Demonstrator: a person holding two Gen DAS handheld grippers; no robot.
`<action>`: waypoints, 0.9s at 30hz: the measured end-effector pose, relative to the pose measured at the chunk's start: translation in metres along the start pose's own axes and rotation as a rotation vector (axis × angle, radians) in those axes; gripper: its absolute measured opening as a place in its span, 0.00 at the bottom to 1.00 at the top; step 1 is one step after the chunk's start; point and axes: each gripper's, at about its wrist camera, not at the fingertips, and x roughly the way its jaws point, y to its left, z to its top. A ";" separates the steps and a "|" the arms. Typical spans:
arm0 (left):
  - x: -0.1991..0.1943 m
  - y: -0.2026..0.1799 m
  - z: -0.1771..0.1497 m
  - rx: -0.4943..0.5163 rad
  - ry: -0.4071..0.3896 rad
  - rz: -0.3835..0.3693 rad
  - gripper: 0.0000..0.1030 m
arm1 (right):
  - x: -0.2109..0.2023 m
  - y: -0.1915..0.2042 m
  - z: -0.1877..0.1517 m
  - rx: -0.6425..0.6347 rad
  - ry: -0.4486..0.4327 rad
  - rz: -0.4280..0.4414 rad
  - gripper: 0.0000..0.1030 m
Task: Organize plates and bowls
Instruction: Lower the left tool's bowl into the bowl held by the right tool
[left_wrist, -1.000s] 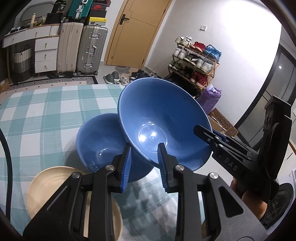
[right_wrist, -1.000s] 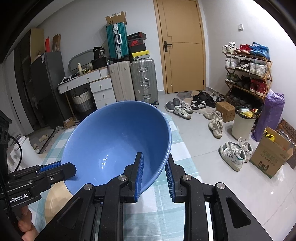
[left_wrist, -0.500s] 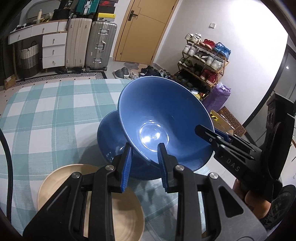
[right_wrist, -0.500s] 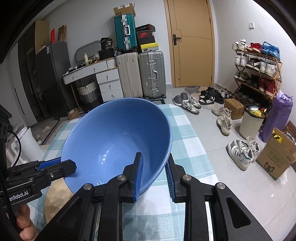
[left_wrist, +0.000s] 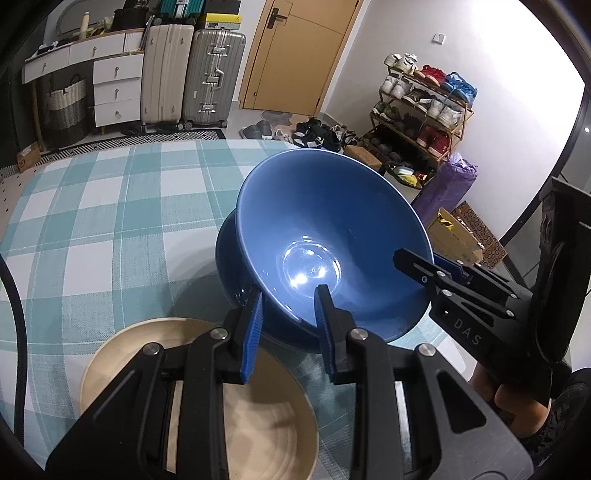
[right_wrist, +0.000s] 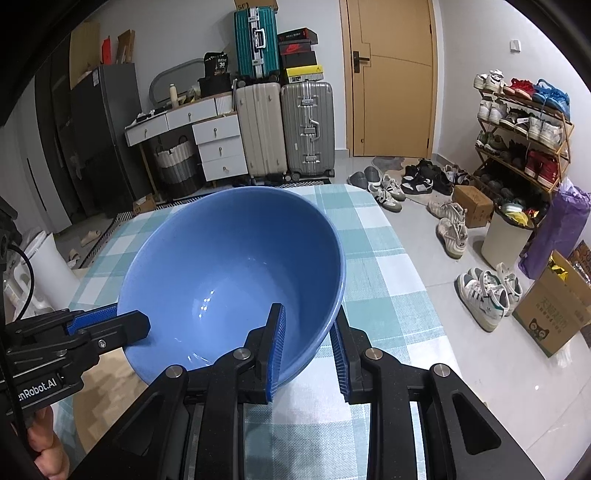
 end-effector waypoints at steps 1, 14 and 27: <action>0.002 0.001 0.000 -0.002 0.004 0.001 0.23 | 0.000 0.000 0.000 -0.001 -0.001 -0.001 0.24; 0.030 0.010 -0.002 0.034 0.009 0.065 0.23 | 0.022 0.011 -0.006 -0.052 0.022 -0.061 0.24; 0.034 -0.001 -0.002 0.105 0.034 0.149 0.24 | 0.027 0.013 -0.011 -0.053 0.038 -0.052 0.24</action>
